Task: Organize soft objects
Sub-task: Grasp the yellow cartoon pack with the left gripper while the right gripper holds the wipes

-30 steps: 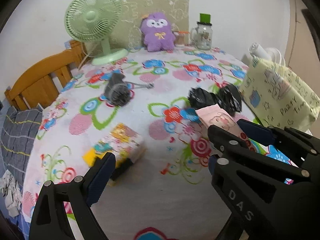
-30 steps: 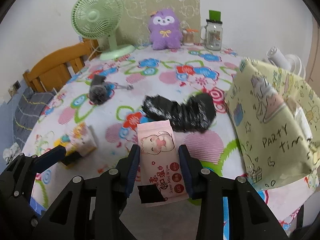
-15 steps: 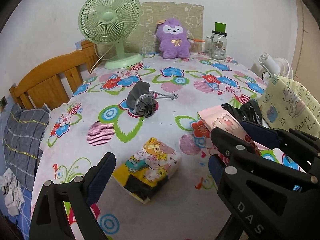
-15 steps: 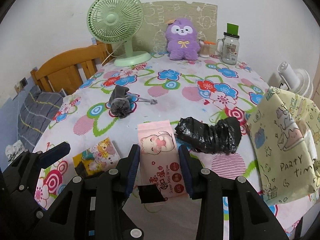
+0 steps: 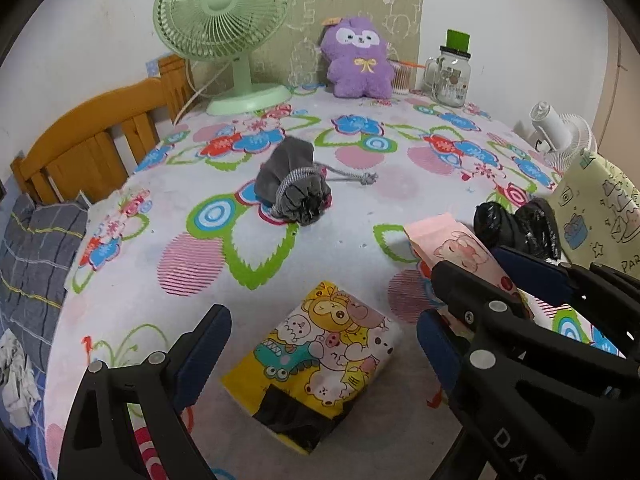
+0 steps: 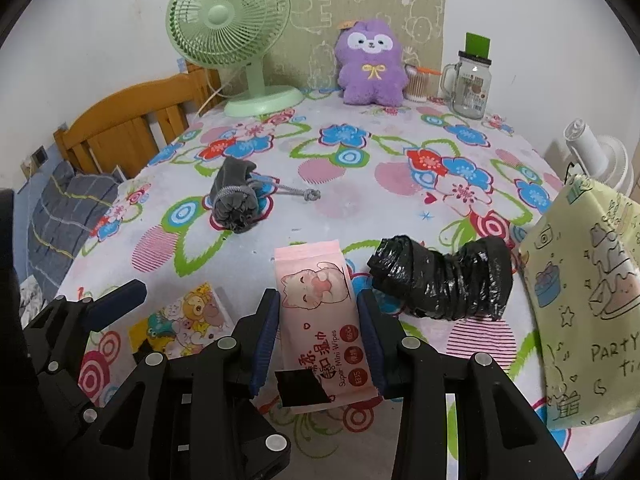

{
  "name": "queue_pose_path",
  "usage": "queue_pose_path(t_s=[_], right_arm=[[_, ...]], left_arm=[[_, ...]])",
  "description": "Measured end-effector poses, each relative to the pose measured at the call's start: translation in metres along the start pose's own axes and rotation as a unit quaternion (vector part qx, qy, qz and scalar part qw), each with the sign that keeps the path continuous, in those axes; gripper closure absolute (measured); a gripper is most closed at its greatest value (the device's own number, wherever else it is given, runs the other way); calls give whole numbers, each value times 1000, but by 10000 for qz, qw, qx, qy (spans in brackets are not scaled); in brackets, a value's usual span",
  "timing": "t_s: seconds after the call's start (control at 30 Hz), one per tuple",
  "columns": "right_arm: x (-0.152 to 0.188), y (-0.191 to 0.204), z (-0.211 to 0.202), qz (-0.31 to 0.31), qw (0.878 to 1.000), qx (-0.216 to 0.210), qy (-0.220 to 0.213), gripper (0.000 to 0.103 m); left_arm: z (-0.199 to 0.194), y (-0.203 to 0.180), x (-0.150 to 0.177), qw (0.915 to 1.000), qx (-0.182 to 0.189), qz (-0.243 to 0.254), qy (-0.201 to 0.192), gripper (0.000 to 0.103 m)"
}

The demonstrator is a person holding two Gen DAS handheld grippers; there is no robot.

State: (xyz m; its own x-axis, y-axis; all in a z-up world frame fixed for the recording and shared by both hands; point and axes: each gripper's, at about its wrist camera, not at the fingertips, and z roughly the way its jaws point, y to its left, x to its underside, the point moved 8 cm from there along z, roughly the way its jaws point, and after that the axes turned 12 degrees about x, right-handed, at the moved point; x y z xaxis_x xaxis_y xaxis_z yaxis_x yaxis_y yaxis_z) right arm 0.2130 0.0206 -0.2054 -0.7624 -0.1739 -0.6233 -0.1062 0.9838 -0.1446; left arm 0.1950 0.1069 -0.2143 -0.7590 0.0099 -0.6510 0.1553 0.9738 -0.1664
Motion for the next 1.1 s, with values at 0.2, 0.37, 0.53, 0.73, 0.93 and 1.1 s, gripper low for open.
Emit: queue_pose_path(t_s=[0.2,0.37,0.53,0.73,0.93,1.1], right_arm=[[4,1,10,-3,9999,-18,125,60],[8,1,12,-47,9998,-27,177,60],[12,1,9,-62,9998,-93,170,60],[17,-4,2,-9,9998,-155,147,60],[17,-12,-7,61,9998,-181,65,60],[15,-22,-16,168,9997,-194,-44,60]], left_arm=[[9,0,4,9999,35,-64,137,9],[8,0,9,9998,-49,-48,187,11],[3,-1,14,9997,-84,-99,182,17],[-5,-12,18,9998,44,-142,140,52],[-10,-21,18,9998,106,-179,57,57],[-18,-32,13,9999,76,-124,-60,58]])
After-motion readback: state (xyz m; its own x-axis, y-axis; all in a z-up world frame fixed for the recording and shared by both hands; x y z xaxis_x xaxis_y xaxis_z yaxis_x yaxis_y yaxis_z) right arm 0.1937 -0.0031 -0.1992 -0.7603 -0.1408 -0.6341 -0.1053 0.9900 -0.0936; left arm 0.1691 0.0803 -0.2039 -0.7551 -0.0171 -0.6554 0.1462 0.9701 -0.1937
